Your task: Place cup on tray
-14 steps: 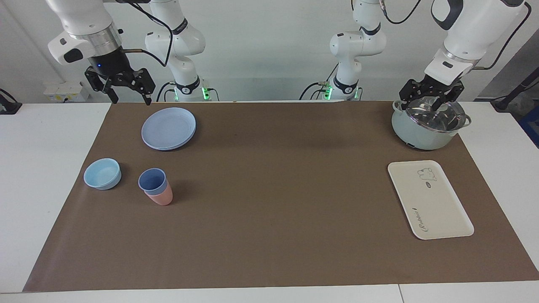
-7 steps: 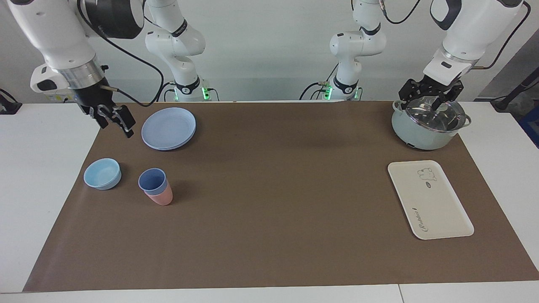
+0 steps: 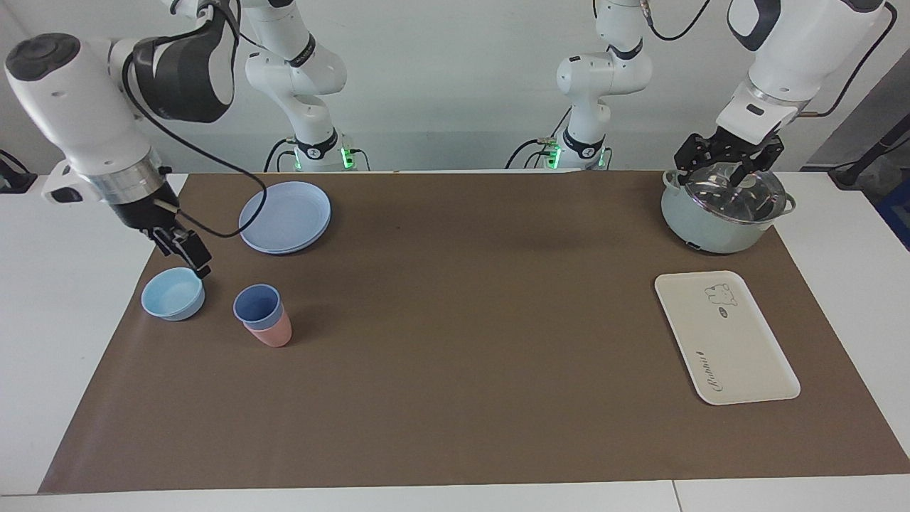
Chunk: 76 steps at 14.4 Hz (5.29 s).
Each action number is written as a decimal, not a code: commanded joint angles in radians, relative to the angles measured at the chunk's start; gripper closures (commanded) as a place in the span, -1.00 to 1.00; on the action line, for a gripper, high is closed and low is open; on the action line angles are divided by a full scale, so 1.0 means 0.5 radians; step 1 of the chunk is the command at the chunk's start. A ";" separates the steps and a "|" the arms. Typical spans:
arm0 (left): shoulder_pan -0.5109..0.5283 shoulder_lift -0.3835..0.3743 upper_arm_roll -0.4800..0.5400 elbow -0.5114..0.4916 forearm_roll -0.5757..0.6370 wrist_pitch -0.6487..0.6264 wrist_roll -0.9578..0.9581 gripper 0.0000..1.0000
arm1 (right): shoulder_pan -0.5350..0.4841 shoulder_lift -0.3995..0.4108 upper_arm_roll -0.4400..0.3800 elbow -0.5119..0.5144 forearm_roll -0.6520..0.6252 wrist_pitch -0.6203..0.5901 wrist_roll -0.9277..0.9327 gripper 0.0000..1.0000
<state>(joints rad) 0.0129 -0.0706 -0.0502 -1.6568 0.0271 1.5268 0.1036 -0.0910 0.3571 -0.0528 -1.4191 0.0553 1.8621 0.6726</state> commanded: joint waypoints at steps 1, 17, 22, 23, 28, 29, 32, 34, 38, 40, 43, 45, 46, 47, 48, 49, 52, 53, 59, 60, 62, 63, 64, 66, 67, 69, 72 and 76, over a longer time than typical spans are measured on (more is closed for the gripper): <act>-0.010 -0.040 -0.001 -0.043 0.041 0.057 -0.026 -1.00 | -0.097 0.172 0.004 0.135 0.201 0.025 0.228 -0.85; 0.005 -0.043 -0.001 -0.058 0.038 0.064 -0.017 -1.00 | -0.251 0.436 0.020 -0.276 1.058 -0.079 0.314 -0.85; -0.001 -0.043 -0.001 -0.058 0.038 0.060 -0.017 -1.00 | -0.235 0.387 0.029 -0.441 1.230 -0.076 0.311 -0.85; 0.005 -0.043 -0.001 -0.058 0.038 0.060 -0.017 -1.00 | -0.232 0.363 0.032 -0.490 1.279 -0.073 0.308 -0.85; -0.001 -0.043 -0.001 -0.058 0.038 0.057 -0.014 -1.00 | -0.101 0.277 0.032 -0.579 1.488 -0.095 0.379 1.00; -0.004 -0.043 -0.001 -0.058 0.038 0.054 -0.020 -1.00 | -0.055 0.201 0.032 -0.643 1.518 -0.080 0.382 1.00; 0.005 -0.043 -0.001 -0.058 0.038 0.042 -0.017 -1.00 | 0.160 -0.048 0.029 -0.782 1.549 0.058 0.629 1.00; -0.032 -0.043 -0.007 -0.061 -0.002 0.082 -0.026 -1.00 | 0.322 -0.131 0.029 -0.776 1.546 0.083 0.884 1.00; -0.246 -0.046 -0.007 -0.104 -0.342 0.274 -0.588 -1.00 | 0.562 -0.263 0.026 -0.761 1.543 0.086 1.194 1.00; -0.439 -0.046 -0.007 -0.150 -0.422 0.498 -1.055 -1.00 | 0.669 -0.300 0.026 -0.754 1.534 0.126 1.293 1.00; -0.776 -0.046 -0.004 -0.214 -0.438 0.900 -1.690 -1.00 | 0.841 -0.349 0.029 -0.751 1.534 0.297 1.544 1.00; -0.936 -0.034 -0.004 -0.257 -0.438 1.136 -1.891 -0.98 | 0.933 -0.361 0.029 -0.751 1.531 0.402 1.621 1.00; -0.980 -0.019 -0.004 -0.254 -0.438 1.186 -1.901 -0.98 | 0.970 -0.361 0.029 -0.748 1.534 0.417 1.646 1.00; -1.022 -0.015 -0.004 -0.254 -0.438 1.202 -1.916 -0.98 | 0.995 -0.361 0.032 -0.751 1.531 0.442 1.670 1.00; -1.072 -0.018 -0.004 -0.254 -0.438 1.199 -1.925 -0.98 | 1.013 -0.364 0.032 -0.751 1.531 0.469 1.686 1.00; -1.096 -0.018 -0.001 -0.257 -0.435 1.187 -1.928 -0.95 | 1.022 -0.374 0.032 -0.751 1.531 0.482 1.689 1.00; -1.130 -0.012 -0.004 -0.264 -0.435 1.199 -1.928 -0.72 | 1.026 -0.380 0.032 -0.748 1.531 0.491 1.692 1.00; -1.145 0.000 -0.001 -0.270 -0.435 1.208 -1.925 -0.65 | 1.026 -0.383 0.032 -0.751 1.531 0.491 1.692 1.00; -1.161 0.098 -0.004 -0.264 -0.432 1.343 -1.956 0.03 | 1.026 -0.380 0.032 -0.751 1.531 0.500 1.686 1.00; -1.161 0.098 -0.004 -0.264 -0.435 1.343 -1.959 0.46 | 1.026 -0.383 0.032 -0.751 1.531 0.519 1.692 1.00; -1.161 0.098 -0.004 -0.270 -0.432 1.346 -1.990 1.00 | 1.026 -0.383 0.032 -0.751 1.531 0.534 1.692 1.00; -1.161 0.101 -0.004 -0.267 -0.432 1.352 -2.002 1.00 | 1.026 -0.380 0.032 -0.751 1.531 0.534 1.692 1.00; -1.161 0.107 -0.004 -0.248 -0.435 1.346 -2.026 1.00 | 1.026 -0.380 0.032 -0.751 1.531 0.537 1.689 1.00; -1.161 0.156 -0.001 -0.099 -0.429 1.257 -2.173 1.00 | 0.992 -0.377 0.023 -0.751 1.534 0.549 1.671 1.00; -1.161 0.169 -0.001 -0.031 -0.422 1.184 -2.189 1.00 | 0.977 -0.380 0.020 -0.751 1.537 0.546 1.671 1.00; -1.137 0.157 -0.001 0.070 -0.435 1.046 -2.189 1.00 | 0.970 -0.377 0.013 -0.751 1.546 0.549 1.671 1.00; -1.112 0.123 0.042 0.214 -0.438 0.792 -2.168 1.00 | 0.937 -0.377 0.013 -0.748 1.558 0.580 1.658 1.00; -0.873 0.108 0.039 0.225 -0.435 0.699 -2.021 1.00 | 0.750 -0.377 0.013 -0.763 1.635 0.565 1.548 1.00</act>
<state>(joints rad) -0.4803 -0.0140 -0.0289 -1.5441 -0.1798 1.9052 -0.9609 0.3351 0.1945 -0.0528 -1.7658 0.8133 2.1422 1.5006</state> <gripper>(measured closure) 0.956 0.220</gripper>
